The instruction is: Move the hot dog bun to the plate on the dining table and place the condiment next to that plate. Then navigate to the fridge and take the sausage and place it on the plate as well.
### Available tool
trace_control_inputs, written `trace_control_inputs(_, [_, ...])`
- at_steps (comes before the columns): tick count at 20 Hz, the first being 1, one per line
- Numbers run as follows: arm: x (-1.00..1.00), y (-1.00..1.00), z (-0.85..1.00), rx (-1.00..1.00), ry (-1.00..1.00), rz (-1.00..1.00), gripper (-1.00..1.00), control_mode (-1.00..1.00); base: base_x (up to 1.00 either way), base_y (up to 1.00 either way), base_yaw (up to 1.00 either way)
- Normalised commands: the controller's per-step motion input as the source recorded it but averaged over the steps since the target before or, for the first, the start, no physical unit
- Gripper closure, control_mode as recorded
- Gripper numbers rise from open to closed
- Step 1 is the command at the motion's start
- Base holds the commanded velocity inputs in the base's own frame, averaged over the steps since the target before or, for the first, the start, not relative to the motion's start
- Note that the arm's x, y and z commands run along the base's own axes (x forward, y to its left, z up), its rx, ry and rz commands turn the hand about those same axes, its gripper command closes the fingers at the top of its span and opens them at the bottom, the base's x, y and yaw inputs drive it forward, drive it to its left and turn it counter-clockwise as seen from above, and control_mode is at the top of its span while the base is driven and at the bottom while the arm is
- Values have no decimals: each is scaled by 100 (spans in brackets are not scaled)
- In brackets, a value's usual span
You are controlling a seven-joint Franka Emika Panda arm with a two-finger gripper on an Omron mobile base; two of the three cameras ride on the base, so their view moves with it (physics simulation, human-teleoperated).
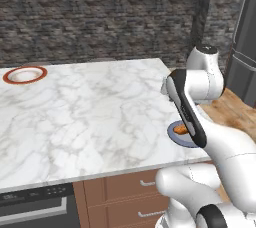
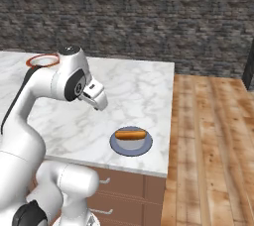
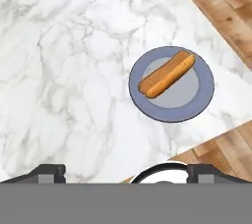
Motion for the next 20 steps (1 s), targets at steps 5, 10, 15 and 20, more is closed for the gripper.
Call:
trace_control_inputs(5, [-4, -40, -21, 23, 18, -35, -100, -100, 0, 0, 0])
trace_control_inputs(10, [0, -39, -23, 9, 9, -21, -100, -100, 0, 0, 0])
trace_control_inputs(15, [2, -38, -35, 5, 5, -15, -100, -100, 0, 0, 0])
trace_control_inputs(20, [24, -18, -31, 1, 3, -7, -100, -100, 0, 0, 0])
